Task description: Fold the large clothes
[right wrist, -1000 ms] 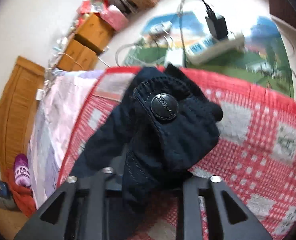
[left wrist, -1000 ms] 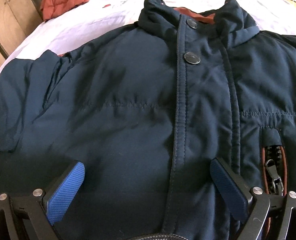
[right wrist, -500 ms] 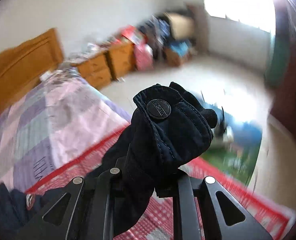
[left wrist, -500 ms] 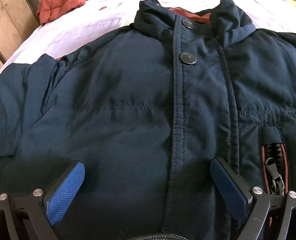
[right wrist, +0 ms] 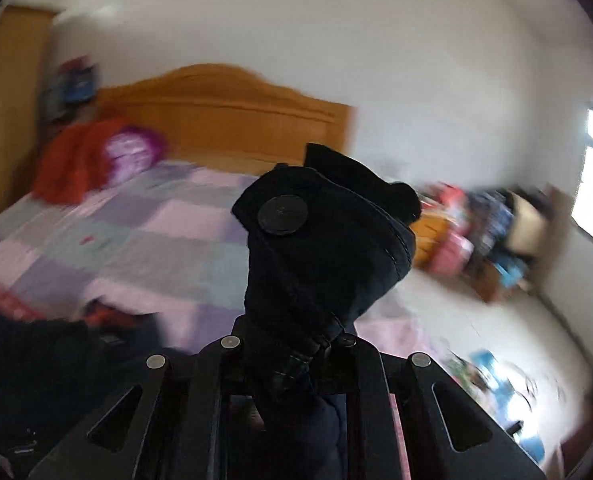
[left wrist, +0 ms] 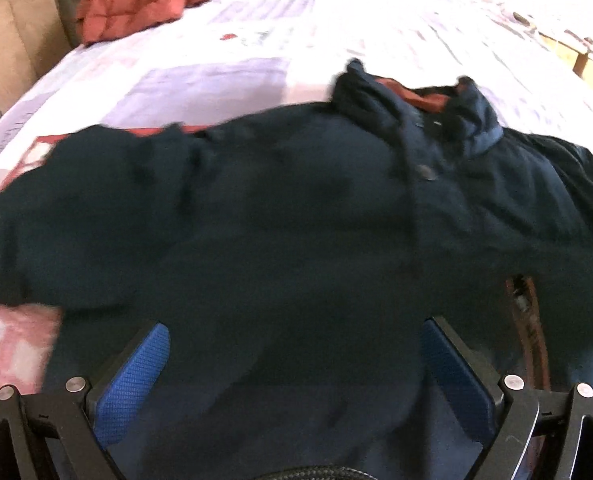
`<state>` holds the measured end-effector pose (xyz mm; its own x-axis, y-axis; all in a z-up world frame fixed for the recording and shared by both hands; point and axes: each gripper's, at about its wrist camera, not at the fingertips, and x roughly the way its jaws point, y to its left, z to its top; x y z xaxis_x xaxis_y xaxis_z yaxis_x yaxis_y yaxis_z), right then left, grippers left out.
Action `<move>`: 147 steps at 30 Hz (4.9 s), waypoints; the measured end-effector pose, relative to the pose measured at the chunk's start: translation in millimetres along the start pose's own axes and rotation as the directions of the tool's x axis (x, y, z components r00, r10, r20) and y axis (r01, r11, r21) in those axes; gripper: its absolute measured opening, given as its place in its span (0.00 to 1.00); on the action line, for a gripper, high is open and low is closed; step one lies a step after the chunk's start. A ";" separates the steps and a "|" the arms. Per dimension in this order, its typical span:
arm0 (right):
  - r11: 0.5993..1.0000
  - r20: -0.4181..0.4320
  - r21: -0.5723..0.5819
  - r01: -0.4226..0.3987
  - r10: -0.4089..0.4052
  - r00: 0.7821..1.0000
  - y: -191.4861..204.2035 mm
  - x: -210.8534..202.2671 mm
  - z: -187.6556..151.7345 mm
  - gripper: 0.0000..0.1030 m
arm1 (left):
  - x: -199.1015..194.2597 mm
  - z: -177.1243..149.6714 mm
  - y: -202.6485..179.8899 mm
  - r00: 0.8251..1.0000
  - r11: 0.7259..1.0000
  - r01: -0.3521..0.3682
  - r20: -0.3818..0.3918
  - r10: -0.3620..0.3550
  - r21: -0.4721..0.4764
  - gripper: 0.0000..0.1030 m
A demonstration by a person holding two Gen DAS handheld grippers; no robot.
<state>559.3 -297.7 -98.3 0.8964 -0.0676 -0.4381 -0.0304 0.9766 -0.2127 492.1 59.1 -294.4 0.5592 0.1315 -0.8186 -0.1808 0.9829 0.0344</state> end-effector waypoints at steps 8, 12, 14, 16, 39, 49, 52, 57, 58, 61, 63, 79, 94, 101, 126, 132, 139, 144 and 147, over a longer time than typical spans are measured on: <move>0.951 -0.185 -0.214 -0.224 0.186 0.965 238.4 60.5 -73.5 0.16 | -31.1 -25.1 94.4 0.999 0.998 -0.052 0.001 0.052 -0.019 1.00; 0.917 -0.283 -0.315 -0.245 0.155 0.946 303.2 83.4 -126.5 0.16 | -33.9 -39.9 115.9 0.998 0.998 -0.067 0.012 0.067 0.020 1.00; 0.913 -0.309 -0.330 -0.239 0.135 0.942 314.0 89.9 -144.3 0.16 | -33.5 -46.9 123.9 0.998 0.998 -0.064 0.012 0.064 0.021 1.00; 0.919 -0.299 -0.325 -0.224 0.125 0.946 317.9 84.5 -154.1 0.16 | -33.1 -53.2 129.9 0.998 0.998 -0.064 0.013 0.064 0.014 1.00; 0.870 -0.377 -0.263 -0.418 0.307 0.874 358.0 81.9 -170.9 0.74 | -29.9 -56.8 119.2 0.999 0.999 -0.051 -0.012 0.051 -0.005 1.00; 0.843 -0.310 -0.093 -0.530 0.482 0.820 318.4 26.8 -167.1 0.81 | -30.3 -39.8 110.0 0.999 0.999 -0.051 0.010 0.051 0.009 1.00; 0.878 -0.281 -0.114 -0.465 0.421 0.863 285.8 10.7 -169.6 0.81 | -25.7 -23.9 96.9 0.999 0.999 -0.023 0.028 0.022 0.027 1.00; 0.957 -0.261 -0.103 -0.270 0.236 0.936 209.2 14.4 -172.8 0.81 | -14.9 15.9 52.0 0.995 0.996 0.036 0.085 -0.043 0.085 1.00; 0.969 -0.264 -0.089 -0.230 0.199 0.944 193.5 18.2 -172.7 0.81 | -10.1 27.3 37.8 0.993 0.994 0.055 0.095 -0.065 0.099 1.00; 0.994 -0.273 -0.022 -0.105 0.095 0.957 141.1 29.7 -171.2 0.81 | 5.0 52.6 2.1 0.989 0.987 0.090 0.107 -0.104 0.130 1.00; 1.000 -0.285 0.009 -0.030 0.031 0.958 110.1 39.5 -171.3 0.81 | 14.7 65.5 -15.9 0.987 0.985 0.092 0.114 -0.109 0.145 1.00; 1.000 -0.466 -0.005 -0.024 0.019 0.885 91.1 152.7 -234.5 0.84 | 119.0 80.0 -26.3 0.999 0.982 -0.022 -0.019 0.026 0.185 1.00; 0.998 -0.462 -0.012 -0.058 0.046 0.885 82.4 148.4 -229.3 0.86 | 122.8 71.7 -15.8 0.998 0.982 0.050 -0.052 -0.042 0.183 1.00; 0.999 -0.468 -0.014 -0.044 0.032 0.883 84.6 151.2 -227.6 0.86 | 119.9 62.1 -18.1 1.000 0.970 0.029 -0.017 -0.025 0.242 1.00; 0.982 -0.486 0.170 -0.087 0.161 0.859 30.7 159.7 -240.4 0.88 | 108.2 43.0 33.4 0.997 0.988 -0.066 0.049 0.059 0.141 1.00; 0.990 -0.362 0.107 -0.095 0.128 0.923 35.1 129.1 -214.1 0.88 | 110.9 41.7 27.0 0.997 0.982 -0.076 0.035 0.071 0.173 1.00; 0.972 -0.509 0.179 -0.154 0.225 0.831 31.5 188.2 -226.9 0.92 | 114.2 37.1 30.8 0.999 0.987 -0.048 0.023 0.045 0.154 1.00; 0.970 -0.502 0.224 -0.098 0.201 0.841 17.3 181.2 -223.2 0.94 | 108.1 37.3 27.4 0.998 0.982 -0.061 0.025 0.057 0.182 1.00; 0.984 -0.403 0.145 -0.103 0.154 0.902 21.0 143.1 -207.9 0.91 | 88.9 36.2 22.2 0.997 0.977 -0.060 0.054 0.050 0.206 1.00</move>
<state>594.9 -329.3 -347.1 0.6258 0.0068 -0.7799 -0.0577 0.9976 -0.0376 567.2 97.3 -345.7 0.5923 0.1869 -0.7838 -0.0436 0.9787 0.2004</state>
